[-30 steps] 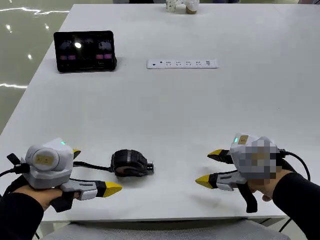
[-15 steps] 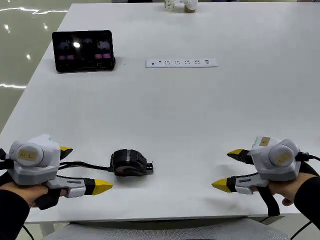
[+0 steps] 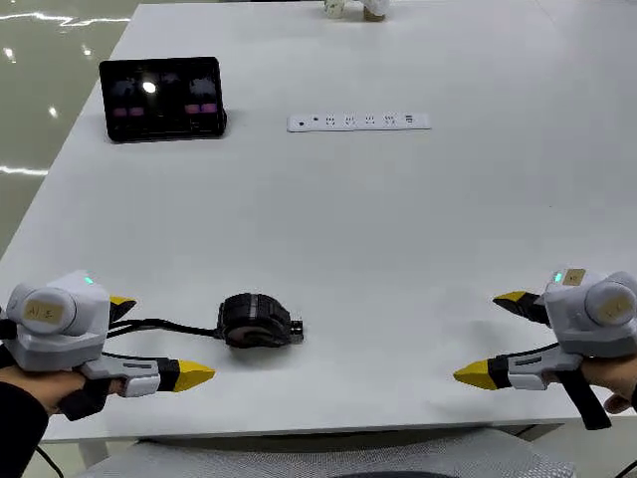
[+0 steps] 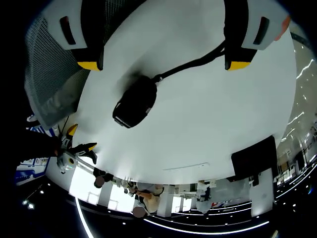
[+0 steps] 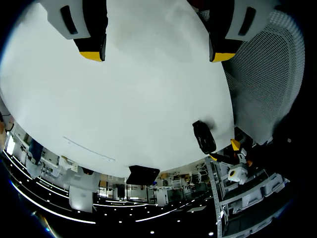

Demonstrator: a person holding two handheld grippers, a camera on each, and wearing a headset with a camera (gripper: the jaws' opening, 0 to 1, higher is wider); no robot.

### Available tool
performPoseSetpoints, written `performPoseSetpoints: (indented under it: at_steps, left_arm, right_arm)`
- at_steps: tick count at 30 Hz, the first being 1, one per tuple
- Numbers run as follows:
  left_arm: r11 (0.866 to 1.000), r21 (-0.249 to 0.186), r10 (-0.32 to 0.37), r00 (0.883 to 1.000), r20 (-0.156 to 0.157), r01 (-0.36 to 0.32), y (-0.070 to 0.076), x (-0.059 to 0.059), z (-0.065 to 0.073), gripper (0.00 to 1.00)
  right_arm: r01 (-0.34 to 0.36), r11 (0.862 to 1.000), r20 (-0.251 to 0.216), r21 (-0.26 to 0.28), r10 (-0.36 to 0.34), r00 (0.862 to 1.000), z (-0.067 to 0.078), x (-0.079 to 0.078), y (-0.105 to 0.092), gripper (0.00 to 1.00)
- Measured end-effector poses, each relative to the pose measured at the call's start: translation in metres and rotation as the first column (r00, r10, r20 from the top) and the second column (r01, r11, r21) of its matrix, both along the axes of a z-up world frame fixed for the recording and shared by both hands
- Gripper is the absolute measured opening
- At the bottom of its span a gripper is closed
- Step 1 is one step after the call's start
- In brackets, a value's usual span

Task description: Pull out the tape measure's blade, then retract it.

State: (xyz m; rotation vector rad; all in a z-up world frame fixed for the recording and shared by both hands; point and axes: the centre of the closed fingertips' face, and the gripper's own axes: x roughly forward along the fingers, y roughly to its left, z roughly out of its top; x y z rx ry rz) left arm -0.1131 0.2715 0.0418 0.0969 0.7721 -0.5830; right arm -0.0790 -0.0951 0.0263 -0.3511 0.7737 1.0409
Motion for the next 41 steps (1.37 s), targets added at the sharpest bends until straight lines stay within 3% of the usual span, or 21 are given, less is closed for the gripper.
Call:
performPoseSetpoints:
  at_steps: [3,6,16,29,41]
  left_arm:
    - [1.0,0.001,0.001,1.0,0.001,-0.001,0.002,0.0,0.001,0.99]
    - [1.0,0.001,0.006,1.0,0.004,-0.006,0.004,0.0,0.002,0.99]
    - [1.0,0.009,0.013,1.0,-0.007,-0.013,0.012,0.0,0.002,0.99]
    - [1.0,0.004,-0.009,0.999,-0.042,0.009,0.009,-0.005,-0.003,0.99]
    - [1.0,0.018,-0.009,0.999,-0.035,0.01,0.012,-0.005,-0.003,0.99]
  right_arm:
    - [0.004,1.0,0.0,-0.004,-0.004,1.0,0.0,0.001,-0.008,0.89]
    - [0.029,0.999,-0.008,-0.013,-0.029,1.0,-0.003,0.003,-0.016,0.99]
    - [0.027,0.999,0.004,-0.017,-0.027,1.0,-0.002,-0.001,-0.024,0.99]
    - [0.03,0.999,-0.005,-0.028,-0.03,1.0,-0.01,-0.008,-0.024,0.99]
    - [0.039,0.999,0.007,-0.01,-0.039,0.999,-0.003,-0.004,-0.022,0.99]
